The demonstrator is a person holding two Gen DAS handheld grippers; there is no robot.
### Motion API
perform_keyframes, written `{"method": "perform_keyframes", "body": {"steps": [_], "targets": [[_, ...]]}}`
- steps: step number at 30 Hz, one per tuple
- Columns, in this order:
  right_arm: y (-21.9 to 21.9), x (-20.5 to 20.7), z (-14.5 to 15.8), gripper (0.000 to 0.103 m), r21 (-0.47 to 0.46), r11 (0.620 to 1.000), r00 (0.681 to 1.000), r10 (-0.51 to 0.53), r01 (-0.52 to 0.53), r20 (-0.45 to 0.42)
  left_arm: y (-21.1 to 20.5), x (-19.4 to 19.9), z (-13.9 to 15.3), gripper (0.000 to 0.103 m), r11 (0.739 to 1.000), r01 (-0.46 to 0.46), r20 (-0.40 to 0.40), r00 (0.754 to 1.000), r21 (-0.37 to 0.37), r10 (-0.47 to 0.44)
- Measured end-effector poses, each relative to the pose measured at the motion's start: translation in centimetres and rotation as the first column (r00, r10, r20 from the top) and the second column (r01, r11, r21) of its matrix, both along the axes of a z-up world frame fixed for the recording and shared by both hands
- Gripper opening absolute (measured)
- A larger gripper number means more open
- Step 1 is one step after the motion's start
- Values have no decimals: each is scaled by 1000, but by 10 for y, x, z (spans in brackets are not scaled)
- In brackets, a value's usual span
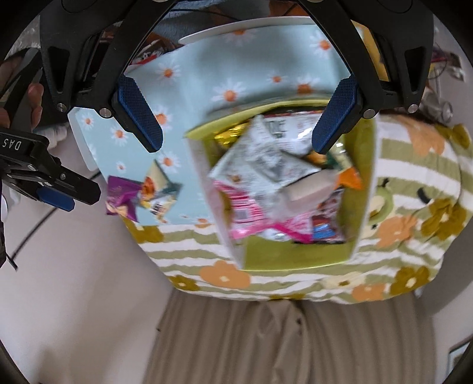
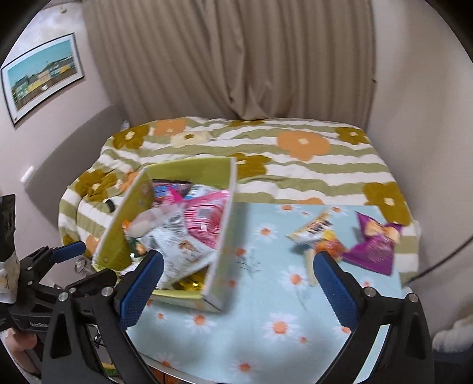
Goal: Organize snacks
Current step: 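Move both tools away from the box toward the last two bags, then grasp the yellow Oishi bag with the left tool while the right tool grasps the purple chip bag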
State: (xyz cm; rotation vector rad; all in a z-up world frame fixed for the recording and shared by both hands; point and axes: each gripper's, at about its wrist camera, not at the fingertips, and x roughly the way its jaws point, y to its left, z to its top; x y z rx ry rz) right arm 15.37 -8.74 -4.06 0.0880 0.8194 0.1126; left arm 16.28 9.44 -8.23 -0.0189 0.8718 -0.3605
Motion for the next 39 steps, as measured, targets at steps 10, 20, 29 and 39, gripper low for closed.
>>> {"method": "perform_keyframes", "body": {"steps": [10, 20, 29, 39], "targets": [[-100, -8, -10, 101, -50, 987, 988, -153, 151, -20, -111, 21, -5, 101, 998, 62, -29, 998, -31, -63], [-217, 34, -53, 101, 58, 976, 972, -204, 211, -115, -196, 82, -50, 101, 995, -34, -131, 991, -93, 21], [-263, 86, -118, 101, 163, 968, 960, -150, 191, -235, -230, 132, -117, 101, 981, -144, -240, 965, -134, 109], [-282, 121, -163, 101, 210, 960, 949, -120, 186, -291, -250, 167, -165, 99, 972, -183, -291, 947, -149, 133]]}}
